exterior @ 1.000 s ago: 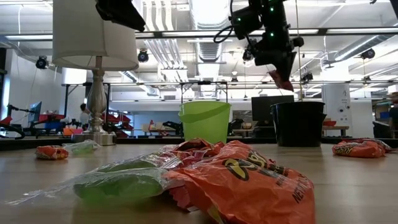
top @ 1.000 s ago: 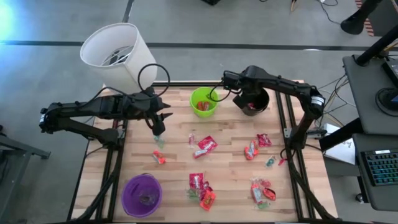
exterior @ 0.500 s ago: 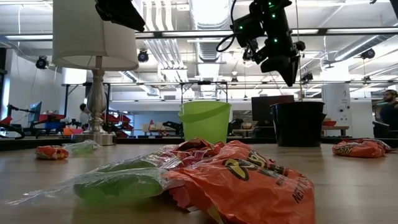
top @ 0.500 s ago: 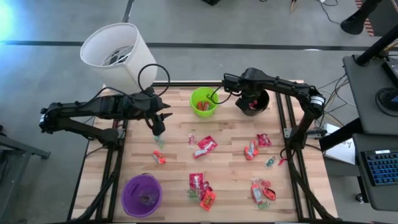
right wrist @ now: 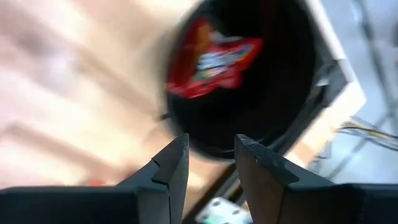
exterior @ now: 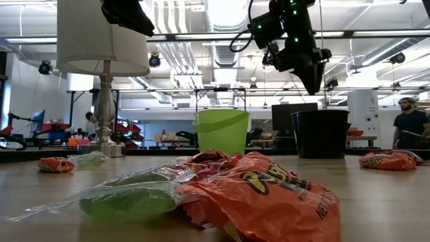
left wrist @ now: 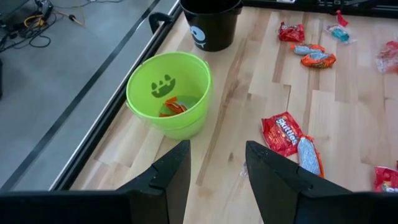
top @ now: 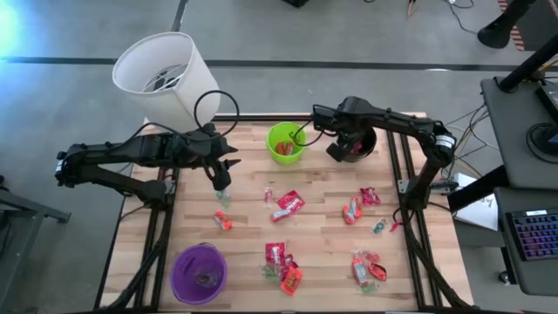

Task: Sort candy
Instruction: Put the orange chocolate into the green bucket

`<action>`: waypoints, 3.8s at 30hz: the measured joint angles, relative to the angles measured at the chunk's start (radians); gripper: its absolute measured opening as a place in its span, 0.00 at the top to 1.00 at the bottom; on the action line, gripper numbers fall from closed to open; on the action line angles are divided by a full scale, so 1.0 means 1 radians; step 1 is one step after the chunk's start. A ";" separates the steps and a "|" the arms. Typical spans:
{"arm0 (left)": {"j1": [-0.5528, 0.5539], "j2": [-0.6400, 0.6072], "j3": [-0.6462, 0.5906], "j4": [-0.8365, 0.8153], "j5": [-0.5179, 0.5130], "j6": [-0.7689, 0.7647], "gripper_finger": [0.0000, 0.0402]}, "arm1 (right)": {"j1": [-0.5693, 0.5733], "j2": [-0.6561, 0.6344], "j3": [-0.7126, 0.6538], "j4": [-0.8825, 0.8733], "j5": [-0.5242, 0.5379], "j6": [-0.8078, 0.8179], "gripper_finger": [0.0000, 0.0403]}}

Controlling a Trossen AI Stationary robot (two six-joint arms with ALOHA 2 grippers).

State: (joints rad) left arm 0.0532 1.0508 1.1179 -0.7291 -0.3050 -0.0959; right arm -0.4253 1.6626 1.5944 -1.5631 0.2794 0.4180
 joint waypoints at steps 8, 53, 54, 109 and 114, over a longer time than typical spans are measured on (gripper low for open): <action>0.000 0.000 0.000 -0.015 0.000 0.001 0.66 | 0.140 -0.002 0.001 -0.001 -0.051 0.110 0.69; 0.000 0.000 0.000 -0.037 0.000 0.005 0.66 | 0.881 0.000 -0.068 0.030 -0.112 1.093 0.69; 0.000 0.000 0.000 -0.037 0.001 0.005 0.66 | 0.893 0.000 -0.076 0.033 -0.124 1.108 0.69; 0.000 0.063 0.000 -0.041 0.001 -0.101 0.66 | 1.331 0.227 -0.225 0.476 -0.295 1.606 0.69; 0.000 0.063 0.000 -0.041 0.001 -0.103 0.66 | 1.330 0.224 -0.264 0.512 -0.278 1.606 0.69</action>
State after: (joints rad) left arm 0.0534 1.1137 1.1179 -0.7704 -0.3044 -0.1993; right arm 0.9051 1.8870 1.3304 -1.0510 0.0017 2.0243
